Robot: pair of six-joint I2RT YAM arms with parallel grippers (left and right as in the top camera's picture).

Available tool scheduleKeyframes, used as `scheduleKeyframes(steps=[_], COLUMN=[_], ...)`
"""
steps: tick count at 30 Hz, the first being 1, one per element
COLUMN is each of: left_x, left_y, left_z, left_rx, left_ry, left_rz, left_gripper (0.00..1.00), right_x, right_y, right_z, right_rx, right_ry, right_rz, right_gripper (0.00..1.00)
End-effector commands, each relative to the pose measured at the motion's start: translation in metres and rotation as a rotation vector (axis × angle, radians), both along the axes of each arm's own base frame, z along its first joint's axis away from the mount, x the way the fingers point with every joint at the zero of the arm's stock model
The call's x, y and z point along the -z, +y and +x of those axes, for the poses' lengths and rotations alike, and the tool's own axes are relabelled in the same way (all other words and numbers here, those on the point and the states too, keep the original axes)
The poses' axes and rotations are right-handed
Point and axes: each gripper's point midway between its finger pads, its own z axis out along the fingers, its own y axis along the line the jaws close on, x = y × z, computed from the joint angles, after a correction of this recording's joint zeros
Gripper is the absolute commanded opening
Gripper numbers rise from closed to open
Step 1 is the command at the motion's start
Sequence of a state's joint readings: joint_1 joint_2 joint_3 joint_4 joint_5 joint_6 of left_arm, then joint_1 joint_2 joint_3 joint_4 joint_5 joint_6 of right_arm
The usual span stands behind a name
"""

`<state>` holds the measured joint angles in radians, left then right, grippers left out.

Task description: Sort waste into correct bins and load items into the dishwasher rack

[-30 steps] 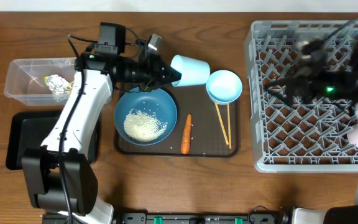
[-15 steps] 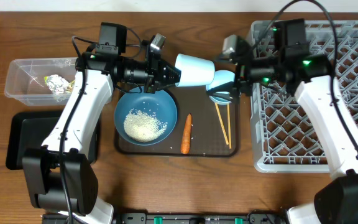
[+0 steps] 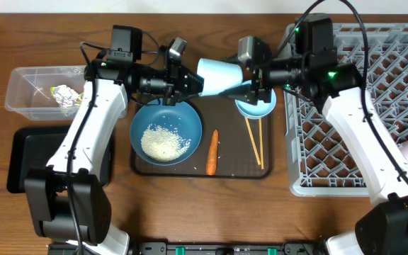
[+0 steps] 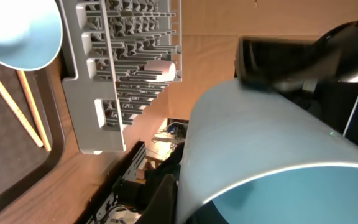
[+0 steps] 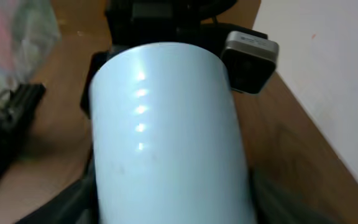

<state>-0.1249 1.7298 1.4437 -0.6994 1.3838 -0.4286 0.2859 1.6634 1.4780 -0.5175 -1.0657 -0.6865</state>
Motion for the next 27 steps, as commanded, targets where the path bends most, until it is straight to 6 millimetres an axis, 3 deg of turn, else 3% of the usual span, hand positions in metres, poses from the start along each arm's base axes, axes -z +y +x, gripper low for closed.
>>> scheduleKeyframes(steps=[1, 3, 7, 8, 9, 14, 21, 23, 27], left_x=[-0.009, -0.009, -0.009, -0.007, -0.005, 0.023, 0.077, 0.085, 0.09], left_y=[-0.004, -0.004, -0.004, -0.004, -0.003, 0.009, 0.066, 0.088, 0.105], left_z=[-0.004, -0.004, -0.003, -0.003, -0.001, 0.017, 0.047, 0.051, 0.054], left_rx=[0.022, 0.022, 0.02, 0.016, 0.007, -0.086, -0.302, -0.364, -0.41], left_ry=[-0.019, -0.019, -0.02, -0.022, -0.027, -0.079, -0.153, -0.16, -0.165], left_rz=[-0.022, -0.022, -0.019, -0.011, 0.006, 0.184, 0.659, 0.793, 0.894], left_gripper=[0.06, 0.07, 0.17, 0.32, 0.36, 0.42, 0.47, 0.48, 0.48], right_x=[0.003, 0.003, 0.004, 0.005, 0.006, 0.012, -0.005, -0.009, -0.001], right_y=[0.007, 0.009, 0.009, 0.008, 0.005, -0.022, -0.111, -0.146, -0.227], right_z=[-0.004, -0.005, -0.005, -0.003, 0.0, 0.026, 0.056, 0.059, 0.051], right_rx=[-0.014, -0.018, -0.012, 0.003, 0.027, 0.232, 0.609, 0.748, 1.074], right_ry=[0.045, 0.045, 0.058, 0.07, 0.087, 0.222, 0.351, 0.396, 0.514], right_rz=[0.01, 0.009, 0.006, 0.001, -0.007, -0.037, -0.015, -0.012, -0.036], right_gripper=[0.47, 0.45, 0.37, 0.35, 0.32, 0.29, 0.14, 0.13, 0.11])
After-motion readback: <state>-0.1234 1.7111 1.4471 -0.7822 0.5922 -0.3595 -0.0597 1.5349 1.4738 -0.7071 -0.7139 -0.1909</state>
